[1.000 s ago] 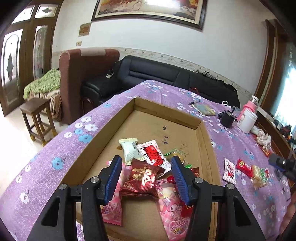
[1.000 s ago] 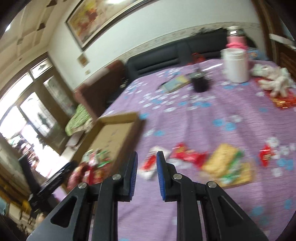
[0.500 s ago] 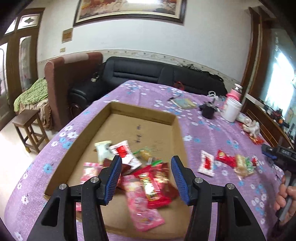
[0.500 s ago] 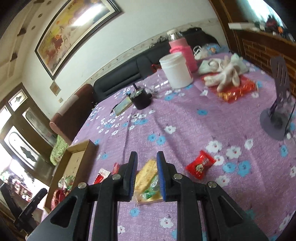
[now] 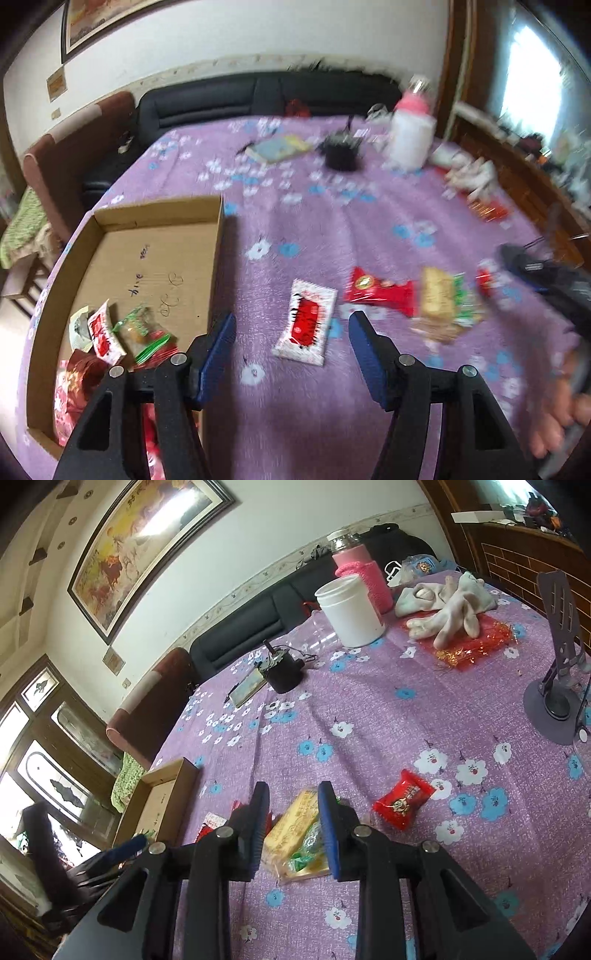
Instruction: Organize snacks
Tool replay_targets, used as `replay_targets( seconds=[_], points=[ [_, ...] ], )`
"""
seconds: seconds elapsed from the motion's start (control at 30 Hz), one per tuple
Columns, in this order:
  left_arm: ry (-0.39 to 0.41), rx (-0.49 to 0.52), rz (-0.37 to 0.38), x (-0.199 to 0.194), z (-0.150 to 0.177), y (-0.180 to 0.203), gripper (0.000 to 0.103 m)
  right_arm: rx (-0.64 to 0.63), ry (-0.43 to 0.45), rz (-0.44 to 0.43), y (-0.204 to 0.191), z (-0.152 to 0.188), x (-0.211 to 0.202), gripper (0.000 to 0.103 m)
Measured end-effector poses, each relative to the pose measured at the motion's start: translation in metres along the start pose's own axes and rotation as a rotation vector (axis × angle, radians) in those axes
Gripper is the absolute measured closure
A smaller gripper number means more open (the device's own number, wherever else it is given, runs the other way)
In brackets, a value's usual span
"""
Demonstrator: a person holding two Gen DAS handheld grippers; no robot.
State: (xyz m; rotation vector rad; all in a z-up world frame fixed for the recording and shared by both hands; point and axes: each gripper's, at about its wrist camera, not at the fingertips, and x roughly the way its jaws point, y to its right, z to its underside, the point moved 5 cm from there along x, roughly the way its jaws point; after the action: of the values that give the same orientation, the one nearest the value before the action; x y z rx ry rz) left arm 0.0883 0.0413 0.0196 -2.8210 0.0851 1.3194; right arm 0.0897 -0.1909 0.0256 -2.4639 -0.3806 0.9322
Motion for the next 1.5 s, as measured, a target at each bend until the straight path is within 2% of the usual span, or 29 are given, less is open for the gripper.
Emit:
replay_targets(
  seconds=[0.17, 0.27, 0.3, 0.33, 0.4, 0.43, 0.57, 0.67, 0.7, 0.73, 0.83, 0.93, 1.03, 1.1, 1.17, 1.3, 1.5],
  points=[
    [-0.075, 0.022, -0.028, 0.036, 0.002, 0.014, 0.036, 0.029, -0.047, -0.033, 0.001, 0.005, 0.008, 0.075],
    [-0.086, 0.045, -0.087, 0.049, 0.005, 0.017, 0.036, 0.024, -0.071, -0.048, -0.003, 0.009, 0.012, 0.075],
    [-0.092, 0.04, -0.083, 0.054, 0.005, 0.017, 0.037, 0.02, -0.071, -0.044, -0.003, 0.009, 0.012, 0.075],
    [-0.095, 0.03, -0.069, 0.056, 0.007, 0.015, 0.046, 0.017, -0.07, -0.037, -0.003, 0.009, 0.012, 0.074],
    [-0.068, 0.009, -0.054, 0.057, 0.009, 0.012, 0.054, 0.015, -0.076, -0.025, -0.001, 0.011, 0.014, 0.073],
    [-0.061, 0.01, -0.055, 0.057, 0.008, 0.012, 0.066, 0.017, -0.085, -0.02, 0.0, 0.012, 0.017, 0.073],
    [-0.032, -0.001, -0.033, 0.054, 0.01, 0.011, 0.067, -0.004, -0.145, 0.01, -0.002, 0.022, 0.03, 0.073],
    [-0.029, -0.001, -0.014, 0.052, 0.011, 0.011, 0.067, -0.062, -0.181, 0.114, -0.003, 0.031, 0.039, 0.074],
    [-0.028, -0.001, -0.007, 0.052, 0.012, 0.011, 0.067, -0.085, -0.191, 0.148, -0.003, 0.034, 0.043, 0.082],
    [-0.027, 0.001, -0.005, 0.051, 0.012, 0.012, 0.067, -0.108, -0.191, 0.178, -0.003, 0.036, 0.045, 0.083],
    [-0.021, 0.005, 0.007, 0.05, 0.012, 0.012, 0.068, -0.137, -0.174, 0.2, -0.004, 0.036, 0.043, 0.083],
    [0.007, -0.003, 0.034, 0.043, 0.009, 0.01, 0.068, -0.067, -0.111, 0.103, -0.002, 0.024, 0.027, 0.083],
    [0.056, -0.006, 0.05, 0.03, 0.004, 0.009, 0.068, -0.056, -0.008, 0.072, -0.004, 0.01, 0.006, 0.083],
    [0.07, -0.007, 0.068, 0.024, 0.002, 0.01, 0.068, -0.04, 0.031, 0.042, -0.006, 0.004, -0.001, 0.083],
    [0.078, -0.01, 0.079, 0.021, 0.0, 0.01, 0.068, -0.036, 0.034, 0.016, -0.008, 0.003, -0.002, 0.083],
    [0.102, -0.007, 0.094, 0.012, -0.002, 0.011, 0.068, -0.072, -0.023, -0.028, -0.024, 0.012, 0.012, 0.083],
    [0.12, 0.003, 0.082, 0.009, -0.003, 0.011, 0.068, -0.2, -0.072, -0.013, -0.054, 0.034, 0.025, 0.083]
  ],
)
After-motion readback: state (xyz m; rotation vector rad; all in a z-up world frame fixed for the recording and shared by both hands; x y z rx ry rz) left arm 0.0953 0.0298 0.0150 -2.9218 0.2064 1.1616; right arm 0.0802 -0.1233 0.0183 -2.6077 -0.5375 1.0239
